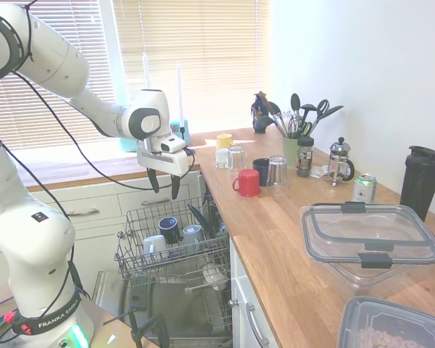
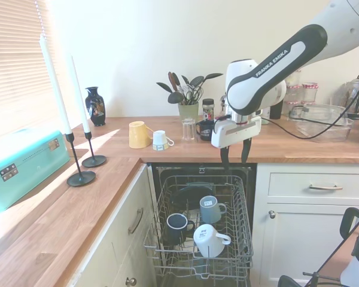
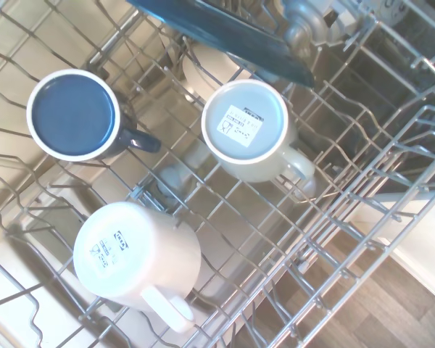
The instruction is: Move a mug from dishwasher to table
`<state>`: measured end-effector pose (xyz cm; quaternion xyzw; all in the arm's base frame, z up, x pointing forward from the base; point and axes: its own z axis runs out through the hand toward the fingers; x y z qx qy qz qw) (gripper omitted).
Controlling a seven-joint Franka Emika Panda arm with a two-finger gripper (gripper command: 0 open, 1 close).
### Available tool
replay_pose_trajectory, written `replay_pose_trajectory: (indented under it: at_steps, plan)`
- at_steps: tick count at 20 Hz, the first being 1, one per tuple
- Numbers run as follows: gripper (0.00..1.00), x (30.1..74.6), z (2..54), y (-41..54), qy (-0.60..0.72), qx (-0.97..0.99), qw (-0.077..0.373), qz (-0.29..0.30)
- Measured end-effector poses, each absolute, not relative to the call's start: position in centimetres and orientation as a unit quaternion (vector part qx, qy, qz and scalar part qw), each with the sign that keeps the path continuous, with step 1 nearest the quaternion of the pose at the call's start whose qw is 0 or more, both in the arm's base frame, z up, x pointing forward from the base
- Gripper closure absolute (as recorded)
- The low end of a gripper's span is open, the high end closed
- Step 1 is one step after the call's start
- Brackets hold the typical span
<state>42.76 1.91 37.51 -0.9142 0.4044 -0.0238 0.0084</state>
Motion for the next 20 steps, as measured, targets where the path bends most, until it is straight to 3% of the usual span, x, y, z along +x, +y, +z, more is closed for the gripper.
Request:
replay_pose_trajectory:
  at_steps: [9,14,20]
  plan:
    - [0.00,42.5,34.5,6.7,0.354,-0.934,-0.045,-0.015]
    - [0.00,42.5,29.9,9.6,0.307,-0.948,-0.081,-0.010]
    - [0.00,43.4,23.9,11.3,0.256,-0.962,-0.091,-0.005]
